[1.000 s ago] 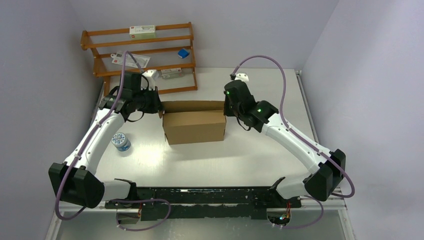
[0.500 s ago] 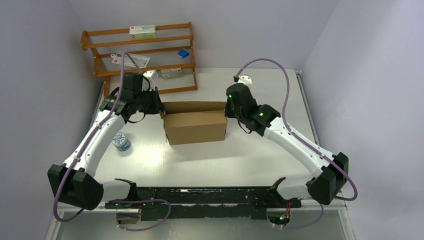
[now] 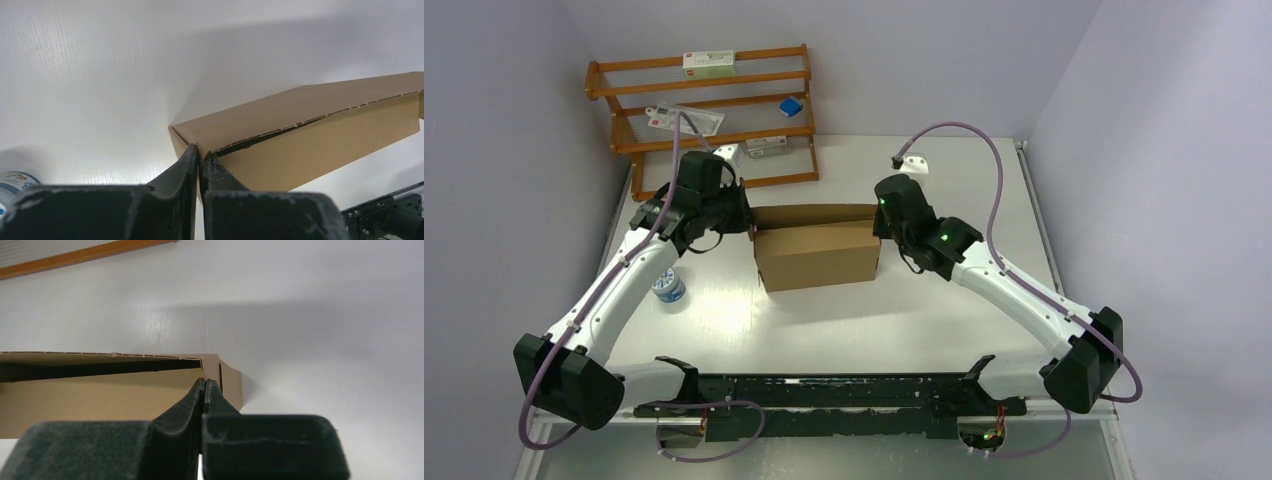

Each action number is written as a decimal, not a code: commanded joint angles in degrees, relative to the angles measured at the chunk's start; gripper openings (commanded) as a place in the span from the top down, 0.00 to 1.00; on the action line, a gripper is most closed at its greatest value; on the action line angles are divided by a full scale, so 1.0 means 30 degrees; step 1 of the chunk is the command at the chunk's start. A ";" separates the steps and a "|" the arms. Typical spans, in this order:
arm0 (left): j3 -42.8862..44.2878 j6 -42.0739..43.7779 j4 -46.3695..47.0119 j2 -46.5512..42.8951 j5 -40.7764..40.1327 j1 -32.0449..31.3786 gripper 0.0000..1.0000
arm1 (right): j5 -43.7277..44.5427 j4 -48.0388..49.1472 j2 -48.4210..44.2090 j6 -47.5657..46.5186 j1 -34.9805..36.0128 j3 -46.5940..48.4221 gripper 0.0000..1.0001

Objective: Fold the paper box

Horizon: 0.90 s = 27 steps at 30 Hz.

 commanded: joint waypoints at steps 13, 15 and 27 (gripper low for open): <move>-0.1901 -0.4432 0.1729 -0.1007 -0.2660 -0.2773 0.95 | 0.1586 0.0095 0.0210 0.1499 0.1189 -0.1102 1.00; -0.2241 -0.4872 0.1896 -0.1261 -0.3007 -0.2932 0.95 | 0.1832 0.0314 0.0111 0.1615 0.1363 -0.1311 1.00; -0.2560 -0.6766 0.2836 -0.1622 -0.2736 -0.3217 0.95 | 0.2953 0.0710 0.0295 0.2112 0.2581 -0.1698 1.00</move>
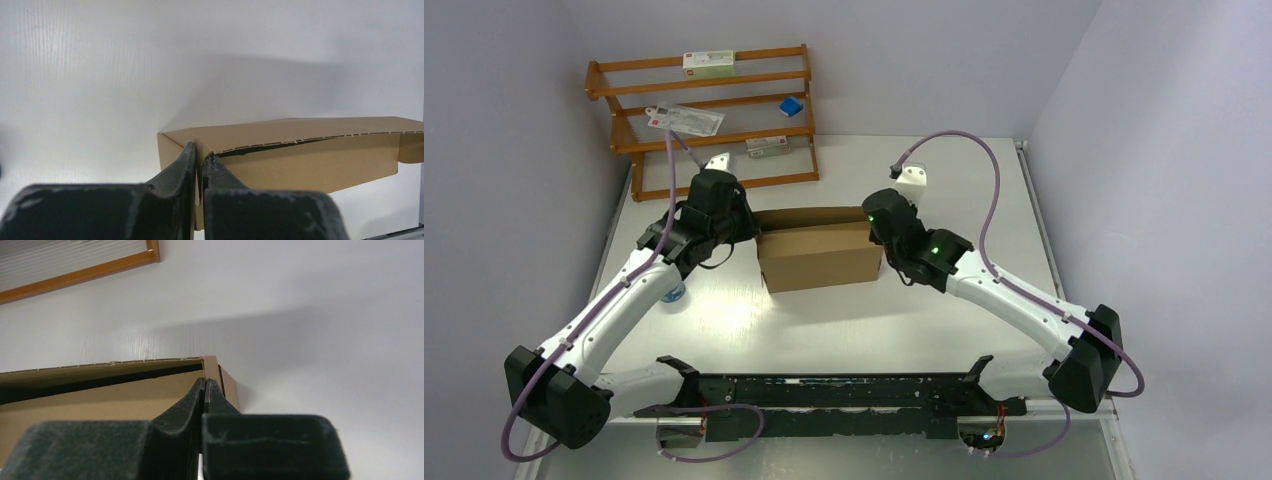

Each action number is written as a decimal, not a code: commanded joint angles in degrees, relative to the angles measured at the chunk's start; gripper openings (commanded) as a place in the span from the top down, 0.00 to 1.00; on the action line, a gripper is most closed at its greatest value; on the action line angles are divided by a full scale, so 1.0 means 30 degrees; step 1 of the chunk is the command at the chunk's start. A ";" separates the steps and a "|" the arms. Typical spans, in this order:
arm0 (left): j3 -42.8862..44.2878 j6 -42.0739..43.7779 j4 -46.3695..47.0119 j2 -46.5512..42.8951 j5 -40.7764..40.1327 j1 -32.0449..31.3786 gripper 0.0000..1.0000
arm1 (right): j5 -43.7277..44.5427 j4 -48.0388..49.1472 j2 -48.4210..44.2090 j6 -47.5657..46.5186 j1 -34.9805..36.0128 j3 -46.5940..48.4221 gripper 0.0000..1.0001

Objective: Fold the paper box

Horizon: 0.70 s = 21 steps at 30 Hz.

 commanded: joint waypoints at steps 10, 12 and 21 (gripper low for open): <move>-0.0667 -0.2792 0.1464 0.0190 0.2505 -0.0691 0.95 | -0.0995 0.0211 0.0362 0.1013 0.0997 -0.1180 1.00; -0.0648 -0.2779 0.1535 0.0169 0.2675 -0.0693 0.95 | -0.1057 0.0274 0.0427 0.0959 0.1009 -0.1183 1.00; -0.0151 -0.2401 0.0836 -0.0400 0.1591 -0.0645 0.94 | -0.1036 0.0508 0.0367 0.0809 0.1042 -0.1489 1.00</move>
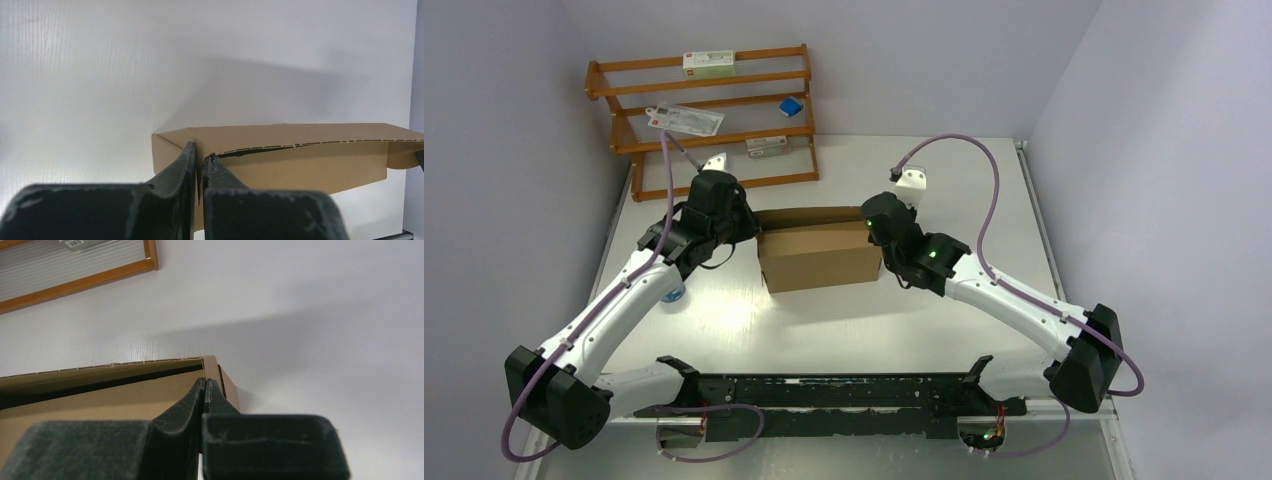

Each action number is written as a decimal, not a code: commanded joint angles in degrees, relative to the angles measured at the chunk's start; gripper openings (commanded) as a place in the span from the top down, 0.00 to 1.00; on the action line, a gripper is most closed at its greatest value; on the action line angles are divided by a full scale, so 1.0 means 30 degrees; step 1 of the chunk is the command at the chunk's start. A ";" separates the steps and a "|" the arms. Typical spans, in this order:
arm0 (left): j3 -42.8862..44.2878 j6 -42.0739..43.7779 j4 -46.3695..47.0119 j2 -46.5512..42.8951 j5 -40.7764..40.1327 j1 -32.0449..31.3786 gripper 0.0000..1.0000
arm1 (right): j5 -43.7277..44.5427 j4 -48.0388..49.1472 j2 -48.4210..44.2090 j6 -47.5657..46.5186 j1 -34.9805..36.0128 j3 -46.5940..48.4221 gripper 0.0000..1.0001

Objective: Fold the paper box

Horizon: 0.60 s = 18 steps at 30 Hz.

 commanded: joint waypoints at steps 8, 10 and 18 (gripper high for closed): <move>-0.0351 -0.1044 -0.0111 -0.1118 0.1307 -0.0211 0.92 | -0.1350 -0.0564 0.0198 0.0416 0.0642 -0.1005 1.00; -0.0529 -0.1077 0.0021 -0.1226 0.1735 0.0264 0.92 | -0.1250 -0.0626 0.0127 0.0494 0.0633 -0.1041 1.00; -0.2143 -0.2149 0.1755 -0.1491 0.4821 0.1702 0.93 | -0.1243 -0.0388 -0.0047 0.0795 0.0630 -0.1421 1.00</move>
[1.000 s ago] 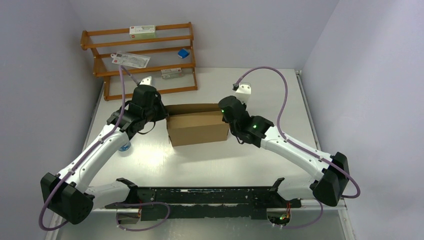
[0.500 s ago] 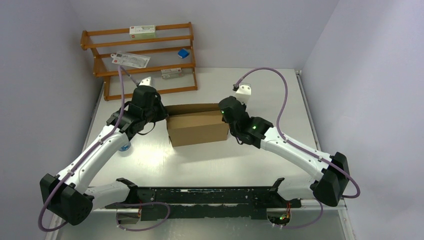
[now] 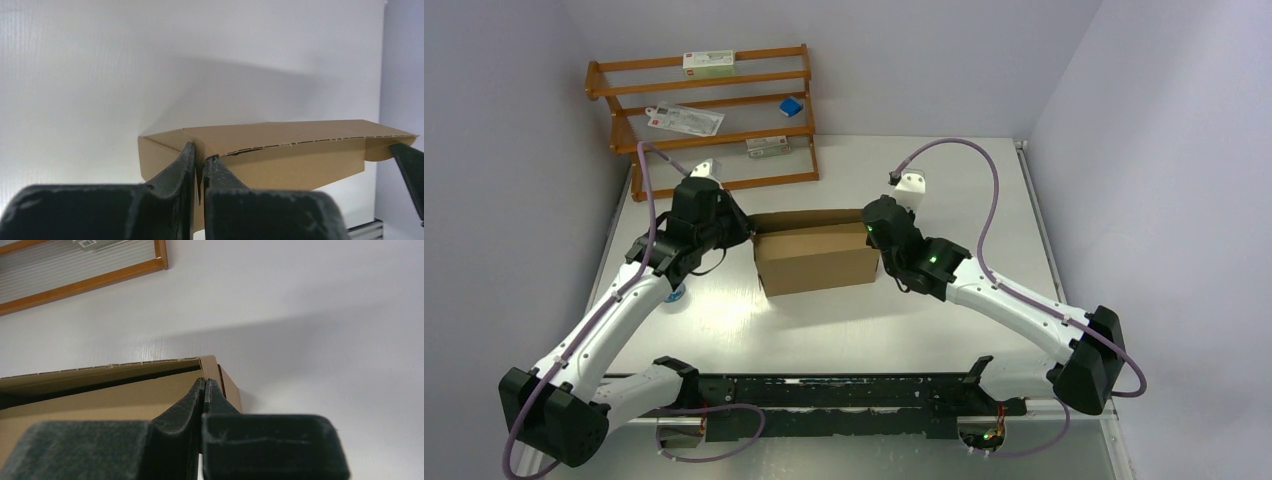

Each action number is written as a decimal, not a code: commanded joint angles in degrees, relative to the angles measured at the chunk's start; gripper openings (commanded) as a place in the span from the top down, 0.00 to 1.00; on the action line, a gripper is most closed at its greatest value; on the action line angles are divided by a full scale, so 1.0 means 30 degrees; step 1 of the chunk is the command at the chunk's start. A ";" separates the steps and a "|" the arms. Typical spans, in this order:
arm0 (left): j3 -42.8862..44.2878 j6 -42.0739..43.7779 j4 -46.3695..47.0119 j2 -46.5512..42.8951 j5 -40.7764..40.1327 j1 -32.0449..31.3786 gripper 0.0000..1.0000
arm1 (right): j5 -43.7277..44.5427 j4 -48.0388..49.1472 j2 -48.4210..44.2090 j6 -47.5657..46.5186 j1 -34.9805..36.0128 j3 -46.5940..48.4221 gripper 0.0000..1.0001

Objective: Fold the paper box

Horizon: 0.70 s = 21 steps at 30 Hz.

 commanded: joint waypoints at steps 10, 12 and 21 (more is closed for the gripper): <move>0.0294 -0.0894 0.0561 0.0208 0.3431 0.1327 0.92 | -0.1403 -0.0901 0.0373 0.0722 0.0321 -0.0922 1.00; 0.0084 -0.0448 0.0217 0.0145 0.3148 0.1381 0.93 | -0.1381 -0.0835 0.0325 0.0645 0.0328 -0.0968 1.00; -0.0555 0.1048 -0.0944 0.0309 0.2172 0.1383 0.93 | -0.1220 -0.0772 0.0380 0.0507 0.0315 -0.0915 1.00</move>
